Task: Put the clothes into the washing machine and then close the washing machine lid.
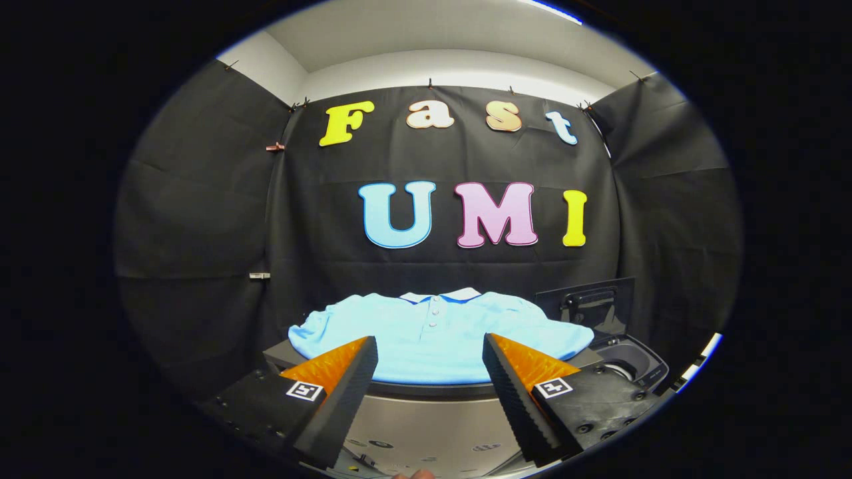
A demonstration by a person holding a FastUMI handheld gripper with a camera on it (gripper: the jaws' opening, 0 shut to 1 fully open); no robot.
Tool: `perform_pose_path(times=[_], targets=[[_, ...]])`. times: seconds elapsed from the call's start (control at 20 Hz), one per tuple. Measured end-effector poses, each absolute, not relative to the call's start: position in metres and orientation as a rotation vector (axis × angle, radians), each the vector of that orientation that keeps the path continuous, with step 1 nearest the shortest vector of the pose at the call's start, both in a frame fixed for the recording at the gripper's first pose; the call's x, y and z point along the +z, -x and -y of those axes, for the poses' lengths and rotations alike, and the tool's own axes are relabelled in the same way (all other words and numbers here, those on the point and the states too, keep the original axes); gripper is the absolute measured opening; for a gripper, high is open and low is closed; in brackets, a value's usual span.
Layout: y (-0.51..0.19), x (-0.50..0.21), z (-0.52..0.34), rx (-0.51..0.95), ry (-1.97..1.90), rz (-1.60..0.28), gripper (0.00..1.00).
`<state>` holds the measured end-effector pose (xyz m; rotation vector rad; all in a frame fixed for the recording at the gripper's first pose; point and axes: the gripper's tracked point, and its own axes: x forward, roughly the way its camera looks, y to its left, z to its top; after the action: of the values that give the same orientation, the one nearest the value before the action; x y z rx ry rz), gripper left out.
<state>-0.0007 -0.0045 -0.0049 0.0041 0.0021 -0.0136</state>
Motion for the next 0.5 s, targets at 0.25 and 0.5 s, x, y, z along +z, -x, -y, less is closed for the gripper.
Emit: perform_pose_path(times=[0.25,0.5], targets=[[0.0011,-0.0049,0.0044,-0.014,0.004,0.003,0.99],[-0.0033,-0.0043,0.0073,-0.02,-0.005,0.003,0.99]])
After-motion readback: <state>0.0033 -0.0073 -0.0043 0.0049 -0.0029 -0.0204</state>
